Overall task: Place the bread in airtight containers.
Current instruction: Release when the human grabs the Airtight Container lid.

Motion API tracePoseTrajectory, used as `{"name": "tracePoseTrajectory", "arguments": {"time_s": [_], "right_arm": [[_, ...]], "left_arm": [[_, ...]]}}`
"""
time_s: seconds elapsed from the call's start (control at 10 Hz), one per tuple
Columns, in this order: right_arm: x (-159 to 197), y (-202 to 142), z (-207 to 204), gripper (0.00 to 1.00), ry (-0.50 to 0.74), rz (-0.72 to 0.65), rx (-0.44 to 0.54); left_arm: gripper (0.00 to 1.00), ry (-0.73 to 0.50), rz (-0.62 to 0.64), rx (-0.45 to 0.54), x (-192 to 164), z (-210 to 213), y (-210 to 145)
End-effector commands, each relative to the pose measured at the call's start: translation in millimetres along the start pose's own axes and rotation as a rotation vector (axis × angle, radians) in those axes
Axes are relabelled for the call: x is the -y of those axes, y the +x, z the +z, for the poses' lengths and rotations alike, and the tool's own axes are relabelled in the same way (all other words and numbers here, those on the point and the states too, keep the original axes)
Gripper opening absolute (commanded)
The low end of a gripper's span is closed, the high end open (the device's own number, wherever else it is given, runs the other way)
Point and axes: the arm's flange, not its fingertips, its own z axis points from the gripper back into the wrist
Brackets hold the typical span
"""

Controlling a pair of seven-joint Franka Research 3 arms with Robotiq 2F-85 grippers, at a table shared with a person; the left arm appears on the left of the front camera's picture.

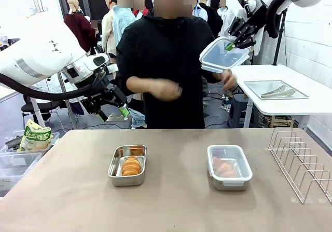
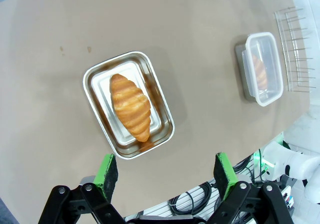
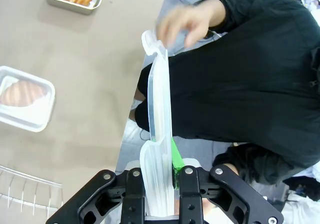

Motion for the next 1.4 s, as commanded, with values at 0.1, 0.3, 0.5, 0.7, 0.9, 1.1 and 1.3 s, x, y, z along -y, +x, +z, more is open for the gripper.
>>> {"name": "tracePoseTrajectory", "arguments": {"time_s": [0.1, 0.3, 0.5, 0.7, 0.9, 1.1, 1.3], "right_arm": [[1.0, 1.4, 2.0, 0.00, -0.011, -0.009, 0.004], [1.0, 1.4, 2.0, 0.00, -0.011, -0.009, 0.004], [1.0, 1.4, 2.0, 0.00, -0.011, -0.009, 0.004], [1.0, 1.4, 2.0, 0.00, -0.011, -0.009, 0.004], [1.0, 1.4, 2.0, 0.00, -0.011, -0.009, 0.004], [1.0, 1.4, 2.0, 0.00, -0.011, -0.009, 0.004], [1.0, 1.4, 2.0, 0.00, -0.011, -0.009, 0.004]], "left_arm": [[1.00, 0.020, 0.000, 0.000, -0.8, 1.3, 0.5], [1.00, 0.020, 0.000, 0.000, -0.8, 1.3, 0.5], [1.00, 0.020, 0.000, 0.000, -0.8, 1.3, 0.5], [1.00, 0.020, 0.000, 0.000, -0.8, 1.3, 0.5], [1.00, 0.020, 0.000, 0.000, -0.8, 1.3, 0.5], [1.00, 0.020, 0.000, 0.000, -0.8, 1.3, 0.5], [1.00, 0.020, 0.000, 0.000, -0.8, 1.3, 0.5]]}}
